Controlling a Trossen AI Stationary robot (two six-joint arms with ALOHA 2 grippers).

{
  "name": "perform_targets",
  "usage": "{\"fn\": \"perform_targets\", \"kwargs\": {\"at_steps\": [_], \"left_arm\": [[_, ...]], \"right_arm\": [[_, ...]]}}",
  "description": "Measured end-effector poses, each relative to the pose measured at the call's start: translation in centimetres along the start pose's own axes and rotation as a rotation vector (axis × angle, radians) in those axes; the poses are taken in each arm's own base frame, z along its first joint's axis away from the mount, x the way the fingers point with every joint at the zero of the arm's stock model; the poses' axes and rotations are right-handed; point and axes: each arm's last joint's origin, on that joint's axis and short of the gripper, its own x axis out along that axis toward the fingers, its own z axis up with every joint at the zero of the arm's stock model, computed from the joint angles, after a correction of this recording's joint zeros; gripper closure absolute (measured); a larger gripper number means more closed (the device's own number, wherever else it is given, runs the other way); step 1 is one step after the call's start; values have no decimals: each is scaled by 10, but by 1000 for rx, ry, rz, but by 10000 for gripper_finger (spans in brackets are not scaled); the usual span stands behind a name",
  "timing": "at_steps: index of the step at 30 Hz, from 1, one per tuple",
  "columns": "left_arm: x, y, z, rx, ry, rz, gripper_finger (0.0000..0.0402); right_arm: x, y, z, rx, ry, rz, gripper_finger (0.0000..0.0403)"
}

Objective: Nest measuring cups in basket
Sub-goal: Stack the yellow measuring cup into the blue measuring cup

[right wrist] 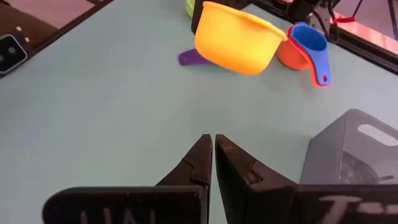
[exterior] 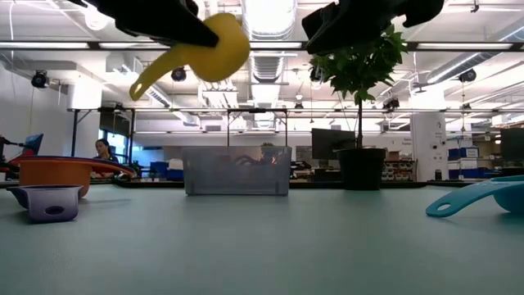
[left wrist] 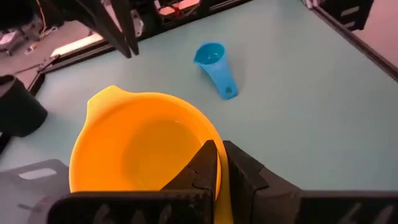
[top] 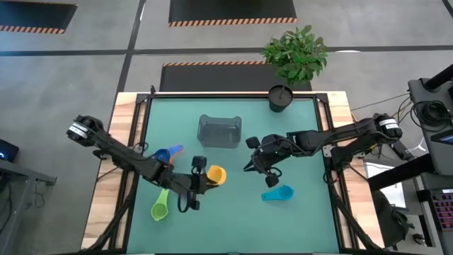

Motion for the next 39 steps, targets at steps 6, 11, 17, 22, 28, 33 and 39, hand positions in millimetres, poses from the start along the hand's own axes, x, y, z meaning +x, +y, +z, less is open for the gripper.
{"fn": "perform_targets", "kwargs": {"at_steps": [6,11,17,22,28,33,39], "left_arm": [[1,-1,-5,15,44,-2,401],[8,-5,-19,3,151,-4,401],[14,-9,-32,-14,244,-43,401],[14,-11,-41,-29,333,-74,394],[10,-10,-51,-24,436,-76,390],[9,-10,-52,-18,453,-74,389],[12,-2,-52,18,449,7,389]], "right_arm": [[0,0,-1,1,0,1,394],[0,0,-1,1,0,0,394],[0,0,-1,2,1,-3,394],[0,0,0,8,-4,-5,394],[0,0,0,11,-6,-6,394],[0,0,0,10,-6,-6,394],[0,0,0,9,-5,-6,394]]}}
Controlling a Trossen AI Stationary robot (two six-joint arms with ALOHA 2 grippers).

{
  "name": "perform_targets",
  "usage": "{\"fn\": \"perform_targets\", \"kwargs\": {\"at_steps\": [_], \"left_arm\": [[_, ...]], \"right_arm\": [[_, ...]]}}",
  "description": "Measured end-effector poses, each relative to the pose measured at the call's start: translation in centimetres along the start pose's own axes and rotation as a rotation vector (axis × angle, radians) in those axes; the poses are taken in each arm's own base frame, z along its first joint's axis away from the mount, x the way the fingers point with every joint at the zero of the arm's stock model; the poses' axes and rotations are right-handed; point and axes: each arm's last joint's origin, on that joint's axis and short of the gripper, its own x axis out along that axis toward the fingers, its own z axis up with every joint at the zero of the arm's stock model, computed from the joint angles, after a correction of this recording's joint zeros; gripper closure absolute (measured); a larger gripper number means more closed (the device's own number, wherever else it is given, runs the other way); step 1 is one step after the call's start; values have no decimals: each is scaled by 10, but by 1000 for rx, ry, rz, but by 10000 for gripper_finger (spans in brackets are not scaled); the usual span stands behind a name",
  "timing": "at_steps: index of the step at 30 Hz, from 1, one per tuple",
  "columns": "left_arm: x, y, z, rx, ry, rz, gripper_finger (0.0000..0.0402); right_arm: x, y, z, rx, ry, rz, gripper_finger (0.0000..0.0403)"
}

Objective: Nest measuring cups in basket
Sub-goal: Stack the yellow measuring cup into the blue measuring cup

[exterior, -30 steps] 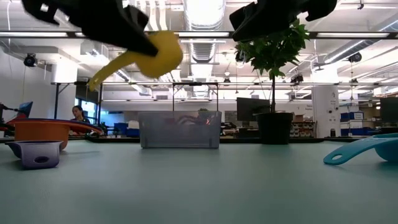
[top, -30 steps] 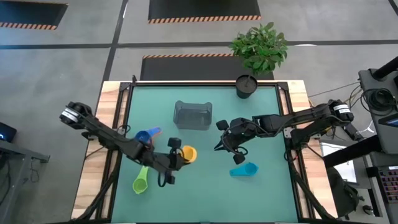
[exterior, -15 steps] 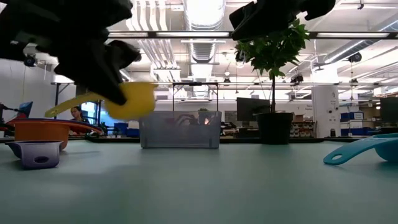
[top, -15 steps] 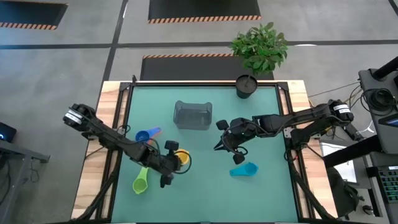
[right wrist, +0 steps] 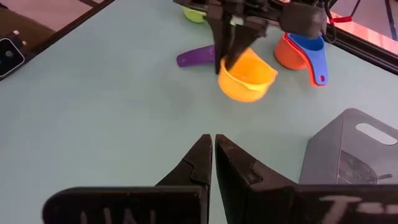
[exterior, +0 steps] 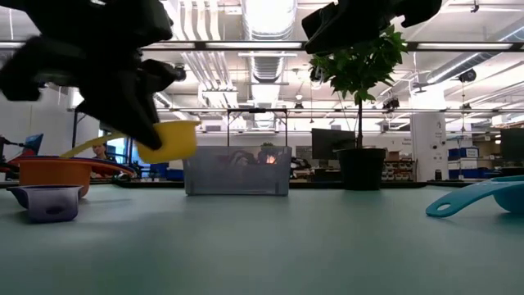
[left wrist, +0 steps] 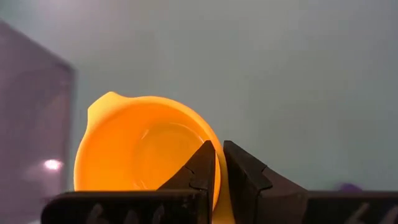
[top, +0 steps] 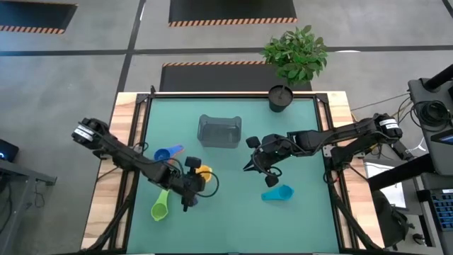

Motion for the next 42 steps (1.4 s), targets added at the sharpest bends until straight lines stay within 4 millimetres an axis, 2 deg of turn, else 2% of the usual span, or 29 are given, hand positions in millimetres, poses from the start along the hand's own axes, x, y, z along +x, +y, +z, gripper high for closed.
{"fn": "perform_targets", "kwargs": {"at_steps": [5,9,15,22,28,31,33,39,42], "left_arm": [[14,11,1,13,14,10,388],[25,9,-1,54,39,-18,382],[29,8,-3,59,55,-18,341],[27,8,-2,55,61,-18,280],[5,4,21,52,128,-51,261],[-5,-1,29,34,149,-123,273],[-6,-5,26,31,168,-139,294],[12,-3,0,21,264,-90,387],[23,3,-11,8,301,-69,392]], "right_arm": [[0,0,0,4,0,0,394],[0,0,0,8,1,0,394],[0,0,0,8,1,0,394],[0,0,0,12,1,0,394],[0,0,0,17,1,0,394],[0,0,0,16,1,0,394],[0,0,0,16,1,0,394],[0,0,0,9,2,-1,394],[0,0,0,9,2,-1,394]]}}
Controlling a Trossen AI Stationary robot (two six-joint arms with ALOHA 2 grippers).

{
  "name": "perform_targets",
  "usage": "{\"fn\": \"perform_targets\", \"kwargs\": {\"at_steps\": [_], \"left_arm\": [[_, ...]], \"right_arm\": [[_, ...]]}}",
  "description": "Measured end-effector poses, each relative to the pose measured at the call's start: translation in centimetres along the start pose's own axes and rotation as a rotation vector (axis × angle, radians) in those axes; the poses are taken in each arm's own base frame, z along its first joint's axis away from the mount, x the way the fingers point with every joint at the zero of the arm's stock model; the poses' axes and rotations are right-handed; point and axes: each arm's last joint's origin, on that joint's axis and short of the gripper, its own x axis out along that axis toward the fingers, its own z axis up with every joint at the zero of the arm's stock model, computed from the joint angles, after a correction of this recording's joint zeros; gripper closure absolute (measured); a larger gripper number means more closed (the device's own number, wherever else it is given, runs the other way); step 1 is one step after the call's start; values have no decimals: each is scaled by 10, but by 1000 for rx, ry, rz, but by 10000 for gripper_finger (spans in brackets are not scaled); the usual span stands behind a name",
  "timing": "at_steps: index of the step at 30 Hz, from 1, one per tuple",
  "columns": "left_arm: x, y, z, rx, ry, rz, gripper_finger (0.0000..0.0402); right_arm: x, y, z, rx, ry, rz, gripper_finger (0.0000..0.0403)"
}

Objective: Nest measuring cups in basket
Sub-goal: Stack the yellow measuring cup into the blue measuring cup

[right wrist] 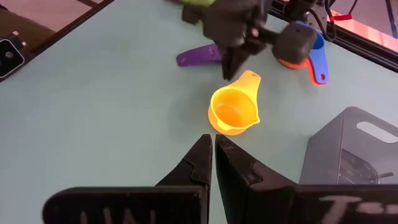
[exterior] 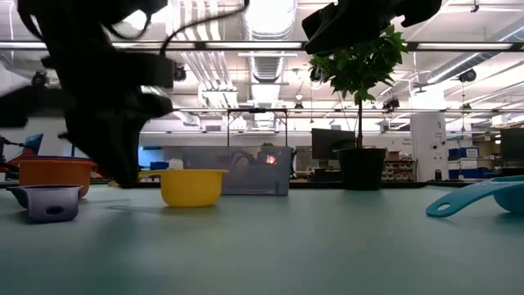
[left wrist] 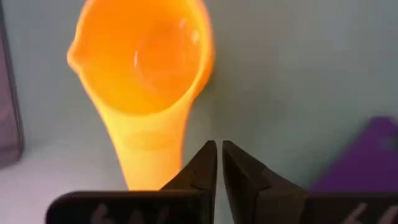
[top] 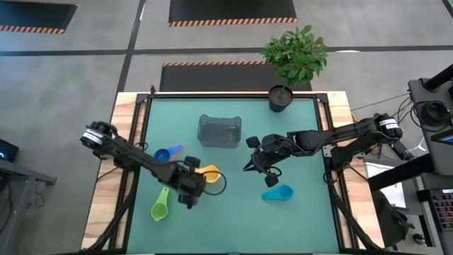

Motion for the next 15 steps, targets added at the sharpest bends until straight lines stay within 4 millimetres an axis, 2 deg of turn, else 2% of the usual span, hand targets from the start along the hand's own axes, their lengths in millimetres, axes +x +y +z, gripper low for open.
{"fn": "perform_targets", "kwargs": {"at_steps": [3,9,15], "left_arm": [[6,7,-2,6,19,45,390],[5,27,-3,-19,40,309,400],[-4,27,9,-102,-33,332,401]], "right_arm": [[0,0,0,0,0,0,394],[0,0,0,0,0,0,394],[1,0,0,0,1,0,394]]}}
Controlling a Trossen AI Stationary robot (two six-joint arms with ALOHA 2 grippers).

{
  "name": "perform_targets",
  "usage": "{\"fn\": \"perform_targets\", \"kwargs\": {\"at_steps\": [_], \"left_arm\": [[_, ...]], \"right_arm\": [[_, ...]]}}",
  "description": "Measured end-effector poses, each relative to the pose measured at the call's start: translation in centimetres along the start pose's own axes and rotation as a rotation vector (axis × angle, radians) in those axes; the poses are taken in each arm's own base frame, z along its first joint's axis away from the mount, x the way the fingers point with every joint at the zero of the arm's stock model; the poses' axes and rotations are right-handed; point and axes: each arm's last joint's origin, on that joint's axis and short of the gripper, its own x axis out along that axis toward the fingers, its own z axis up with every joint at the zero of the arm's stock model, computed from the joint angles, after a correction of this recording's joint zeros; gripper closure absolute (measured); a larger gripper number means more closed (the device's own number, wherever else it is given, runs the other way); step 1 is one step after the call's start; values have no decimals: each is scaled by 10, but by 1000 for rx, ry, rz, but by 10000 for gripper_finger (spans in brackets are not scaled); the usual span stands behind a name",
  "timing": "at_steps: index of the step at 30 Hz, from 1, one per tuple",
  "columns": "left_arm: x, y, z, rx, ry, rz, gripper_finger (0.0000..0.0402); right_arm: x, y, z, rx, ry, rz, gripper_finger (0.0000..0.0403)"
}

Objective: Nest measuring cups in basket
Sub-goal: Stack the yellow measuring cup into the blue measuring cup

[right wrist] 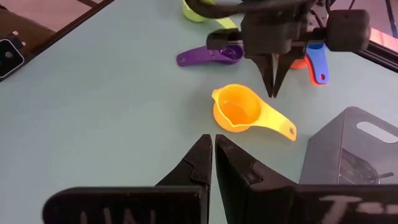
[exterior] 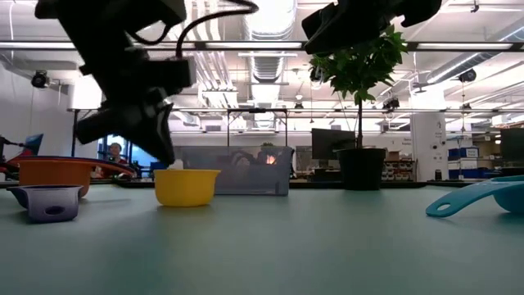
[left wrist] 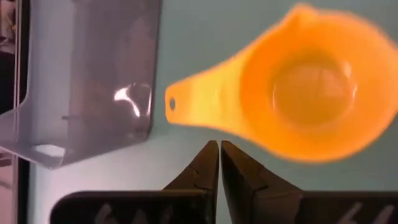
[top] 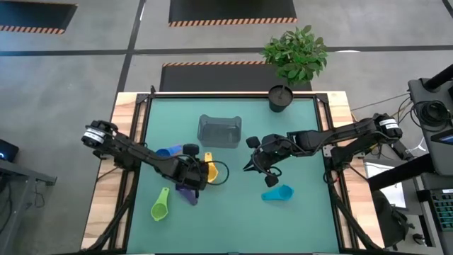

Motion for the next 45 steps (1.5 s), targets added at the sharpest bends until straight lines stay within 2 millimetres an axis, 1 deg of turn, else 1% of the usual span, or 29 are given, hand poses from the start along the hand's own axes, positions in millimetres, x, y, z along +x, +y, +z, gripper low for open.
{"fn": "perform_targets", "kwargs": {"at_steps": [3,7,10,12,16,21,25,27,29,31,33,37,42,43,45], "left_arm": [[-9,-6,8,-29,-66,-33,401],[-18,-14,21,-74,-157,-137,401],[-21,-16,32,-151,-235,-211,400],[-22,-16,35,-209,-255,-251,391],[-18,-18,35,-310,-231,-266,352],[-10,-25,33,-391,-193,-264,279],[2,-34,33,-385,-154,-253,229],[10,-39,31,-365,-125,-244,214],[15,-43,32,-351,-102,-234,208],[18,-45,32,-330,-80,-224,212],[21,-47,33,-312,-62,-217,228],[21,-48,37,-289,-60,-213,283],[18,-46,36,-244,-60,-204,374],[17,-46,36,-233,-60,-203,385],[14,-45,35,-197,-58,-202,388]], "right_arm": [[1,0,0,0,2,1,394],[1,0,0,0,2,0,394],[1,0,0,0,2,0,394],[1,0,0,0,2,0,394],[1,0,0,0,2,0,394],[1,0,0,0,3,0,394],[1,0,0,0,3,0,394],[1,0,0,0,3,0,394],[1,0,-1,1,5,1,394],[1,0,-1,0,4,0,394],[1,0,-1,0,5,-3,394],[1,0,-1,0,7,-5,394],[1,0,-1,0,7,-6,394],[1,0,-1,0,7,-5,394],[1,0,-1,0,7,-5,394]]}}
